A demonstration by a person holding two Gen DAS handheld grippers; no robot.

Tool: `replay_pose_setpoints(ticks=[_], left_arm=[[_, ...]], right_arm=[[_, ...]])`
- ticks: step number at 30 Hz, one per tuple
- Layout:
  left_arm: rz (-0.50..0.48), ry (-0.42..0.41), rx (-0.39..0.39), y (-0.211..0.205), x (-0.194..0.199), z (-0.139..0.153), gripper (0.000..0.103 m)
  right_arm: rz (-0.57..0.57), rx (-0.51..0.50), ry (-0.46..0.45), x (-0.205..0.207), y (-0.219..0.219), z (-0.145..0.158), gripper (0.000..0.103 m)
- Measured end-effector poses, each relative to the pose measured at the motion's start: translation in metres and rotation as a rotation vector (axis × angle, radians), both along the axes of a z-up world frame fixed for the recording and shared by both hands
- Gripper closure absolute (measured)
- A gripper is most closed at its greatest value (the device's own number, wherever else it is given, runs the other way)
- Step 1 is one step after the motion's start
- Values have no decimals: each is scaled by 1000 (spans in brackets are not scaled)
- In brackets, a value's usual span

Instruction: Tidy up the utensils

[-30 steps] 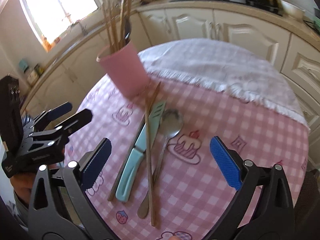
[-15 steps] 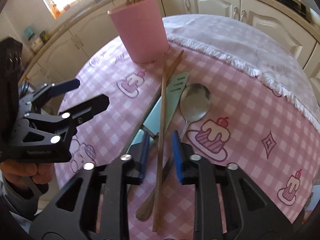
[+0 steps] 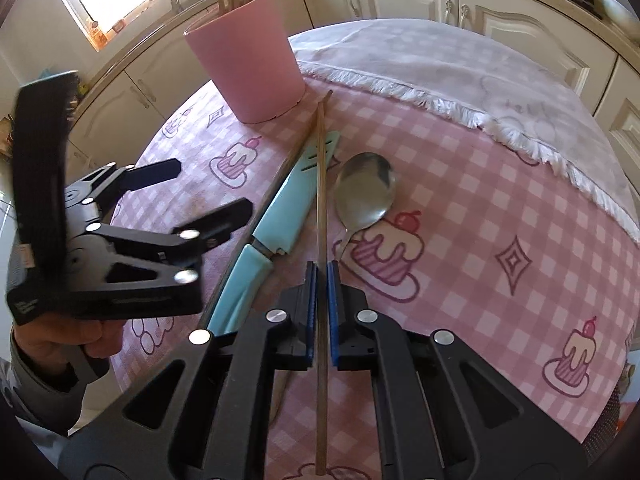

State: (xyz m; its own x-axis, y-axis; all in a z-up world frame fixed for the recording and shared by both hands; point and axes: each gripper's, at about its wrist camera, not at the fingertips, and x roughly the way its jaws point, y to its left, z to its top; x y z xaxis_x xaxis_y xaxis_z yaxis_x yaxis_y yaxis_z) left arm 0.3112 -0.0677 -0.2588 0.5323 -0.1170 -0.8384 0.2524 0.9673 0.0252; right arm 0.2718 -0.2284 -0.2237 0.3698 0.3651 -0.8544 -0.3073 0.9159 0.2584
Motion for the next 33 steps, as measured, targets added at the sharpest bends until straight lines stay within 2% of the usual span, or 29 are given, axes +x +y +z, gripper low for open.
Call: replay_pose_setpoints(ticks=[4,8,11,13,14,15,16,18,20,21,25,26,27,29,32,33], left_arm=[[19,9,26,-1,8,-5,4],[29,18,19,1,14,-6,5],[15,22,48,-6,20,-9,9],[5,30,29,-9,25,-8,18],[-3,35,20,-10,27,-6,27],[-7,35,18,-10,28,-5,41],[-14,36,9,-11,30,-3,47],[-29,36,7,-13,31,-1,75],[-45,37,10,-13,31,0,88],[-54,37,12,-13,31,0,91],[-68,49,-7,-7,25,2,91],[-67,53,-12,-4,27,1,88],[-64,51,-9,-4,29,1,76],[-41,38,20,-3,36,0,59],[-47,33,19,-2,44,-1,61],[-52,35,14,-2,45,-1,72]], right_arm=[[4,0,-2,2,1,1,97],[13,-18,1,3,5,0,97],[27,-42,2,7,11,0,97],[32,-55,-4,14,16,2,96],[35,-57,-5,17,19,3,96],[42,-57,-6,22,22,5,96],[49,-64,-4,26,25,5,96],[58,-87,-5,34,31,4,96],[61,-116,20,43,34,0,96],[63,-118,17,45,34,0,96],[98,-153,25,41,37,0,96],[103,-152,31,39,36,0,96],[100,-144,38,38,35,0,96],[89,-126,52,41,33,-1,95],[98,-138,73,49,38,-5,92],[103,-136,72,50,40,-5,92]])
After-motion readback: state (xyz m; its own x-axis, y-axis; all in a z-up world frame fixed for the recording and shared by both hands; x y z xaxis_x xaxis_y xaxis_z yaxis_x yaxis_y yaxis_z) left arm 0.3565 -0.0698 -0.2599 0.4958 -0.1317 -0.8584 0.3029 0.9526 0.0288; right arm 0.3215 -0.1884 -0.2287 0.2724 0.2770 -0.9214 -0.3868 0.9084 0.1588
